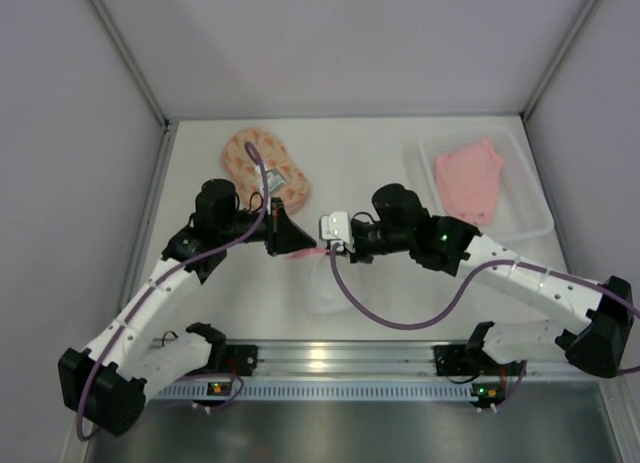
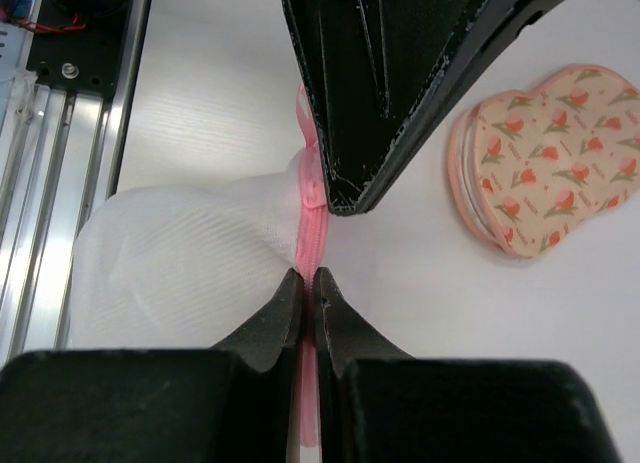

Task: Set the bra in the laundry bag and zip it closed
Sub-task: Zip the zipper on the laundry bag.

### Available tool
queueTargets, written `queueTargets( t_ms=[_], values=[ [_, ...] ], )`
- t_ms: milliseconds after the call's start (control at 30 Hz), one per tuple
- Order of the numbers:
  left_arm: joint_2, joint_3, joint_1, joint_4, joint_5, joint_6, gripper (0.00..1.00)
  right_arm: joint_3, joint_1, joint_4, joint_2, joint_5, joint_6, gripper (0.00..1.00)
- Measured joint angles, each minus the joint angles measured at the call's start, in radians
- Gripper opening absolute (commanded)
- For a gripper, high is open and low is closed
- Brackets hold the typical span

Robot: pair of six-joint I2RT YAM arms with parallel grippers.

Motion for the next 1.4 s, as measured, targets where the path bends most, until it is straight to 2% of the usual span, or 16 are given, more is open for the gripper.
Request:
queueTargets(
  t_ms=[367, 733, 767, 800, 833, 900, 933, 1000, 1067, 1100, 1233, 1400],
  values=[
    [-0.031, -0.024, 0.079, -0.102, 0.031, 0.122, 0.00, -0.013, -0.030, -0.001, -0.037, -0.021, 0.028, 0.00],
    [-0.025, -0.043, 0.133, -0.122, 0.060, 0.206, 0.01, -0.027, -0.089, -0.006, -0.064, -0.056, 0.060, 0.00],
    [-0.019, -0.043, 0.134, -0.122, 0.061, 0.211, 0.06, -0.027, -0.090, -0.006, -0.064, -0.056, 0.064, 0.00],
    [-0.012, -0.041, 0.134, -0.122, 0.066, 0.214, 0.33, -0.027, -0.090, -0.006, -0.064, -0.055, 0.071, 0.00],
    [-0.002, -0.039, 0.134, -0.123, 0.071, 0.217, 0.43, -0.027, -0.090, -0.006, -0.064, -0.054, 0.074, 0.00],
    [0.018, -0.029, 0.137, -0.142, 0.065, 0.222, 0.55, -0.027, -0.093, -0.004, -0.065, -0.043, 0.085, 0.00],
    [0.031, -0.019, 0.142, -0.158, 0.059, 0.222, 0.67, -0.027, -0.099, 0.000, -0.065, -0.037, 0.089, 0.00],
    [0.046, 0.014, 0.147, -0.174, 0.037, 0.217, 0.70, -0.026, -0.119, 0.009, -0.064, -0.020, 0.099, 0.00],
    [0.048, 0.056, 0.147, -0.185, 0.008, 0.216, 0.93, -0.021, -0.156, 0.026, -0.055, 0.005, 0.101, 0.00],
    [0.048, 0.084, 0.148, -0.188, -0.012, 0.215, 0.99, -0.011, -0.174, 0.034, -0.044, 0.017, 0.100, 0.00],
    [0.045, 0.187, 0.156, -0.193, -0.108, 0.199, 0.99, 0.101, -0.288, 0.084, 0.080, 0.077, 0.087, 0.00],
    [0.042, 0.243, 0.169, -0.209, -0.283, 0.190, 0.99, 0.310, -0.363, 0.193, 0.300, 0.196, 0.015, 0.00]
  ],
)
